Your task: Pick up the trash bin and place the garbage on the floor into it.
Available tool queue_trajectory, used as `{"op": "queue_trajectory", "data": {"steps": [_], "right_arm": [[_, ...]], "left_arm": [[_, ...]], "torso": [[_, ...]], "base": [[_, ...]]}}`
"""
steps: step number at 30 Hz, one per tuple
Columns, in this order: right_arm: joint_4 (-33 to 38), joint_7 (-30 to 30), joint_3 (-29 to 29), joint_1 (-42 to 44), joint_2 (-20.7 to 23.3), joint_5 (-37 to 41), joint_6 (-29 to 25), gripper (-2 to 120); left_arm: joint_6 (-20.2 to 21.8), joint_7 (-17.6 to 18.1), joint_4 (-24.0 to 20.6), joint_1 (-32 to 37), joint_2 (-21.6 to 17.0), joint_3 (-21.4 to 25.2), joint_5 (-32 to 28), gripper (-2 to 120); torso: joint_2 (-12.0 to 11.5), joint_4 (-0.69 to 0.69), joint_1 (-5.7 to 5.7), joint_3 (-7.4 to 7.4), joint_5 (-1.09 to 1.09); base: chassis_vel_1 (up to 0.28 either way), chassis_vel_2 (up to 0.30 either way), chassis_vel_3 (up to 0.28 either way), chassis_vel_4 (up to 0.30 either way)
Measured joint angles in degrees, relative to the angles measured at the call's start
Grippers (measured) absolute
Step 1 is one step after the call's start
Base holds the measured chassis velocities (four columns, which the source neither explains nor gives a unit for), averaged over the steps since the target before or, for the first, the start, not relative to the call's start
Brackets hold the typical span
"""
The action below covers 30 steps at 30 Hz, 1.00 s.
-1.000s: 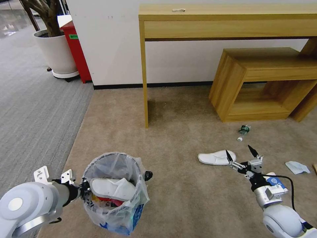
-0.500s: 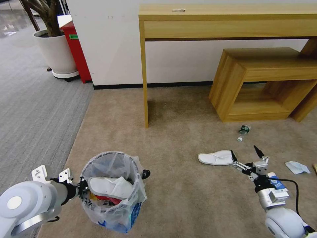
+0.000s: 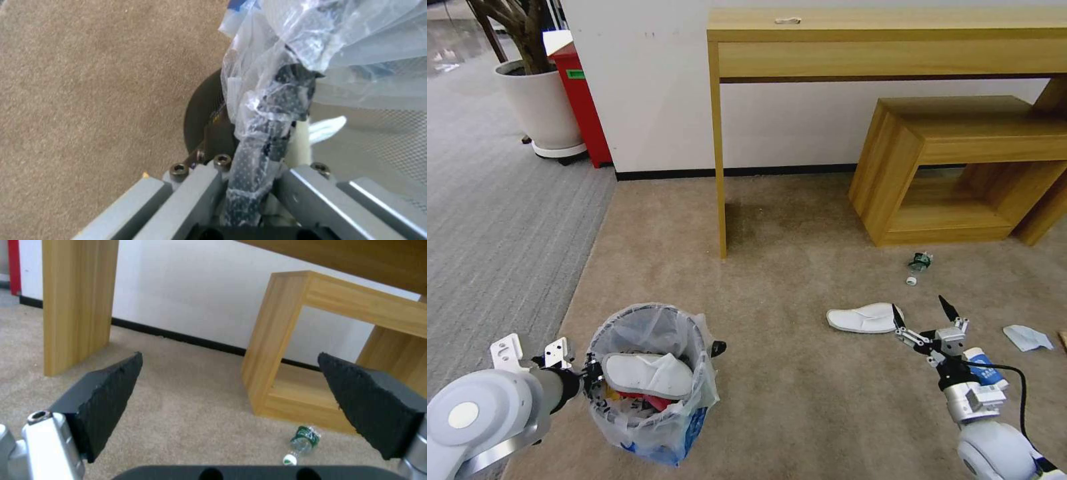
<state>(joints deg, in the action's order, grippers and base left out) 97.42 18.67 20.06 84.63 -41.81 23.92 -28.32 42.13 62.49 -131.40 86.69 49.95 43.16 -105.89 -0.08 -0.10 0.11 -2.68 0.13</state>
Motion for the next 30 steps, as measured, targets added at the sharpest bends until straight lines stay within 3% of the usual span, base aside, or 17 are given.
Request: {"op": "queue_trajectory", "data": {"steps": [30], "right_arm": [[-0.38,-0.08,1.80,2.34,-0.39,-0.27,-0.14,100]], "left_arm": [[0.05,-2.60,0.52,0.21,-0.41,-0.44,0.46,0]], "torso": [[0.00,0.00,0.00,0.00,0.00]], "base": [[0.000,0.000,0.000,0.000]]}}
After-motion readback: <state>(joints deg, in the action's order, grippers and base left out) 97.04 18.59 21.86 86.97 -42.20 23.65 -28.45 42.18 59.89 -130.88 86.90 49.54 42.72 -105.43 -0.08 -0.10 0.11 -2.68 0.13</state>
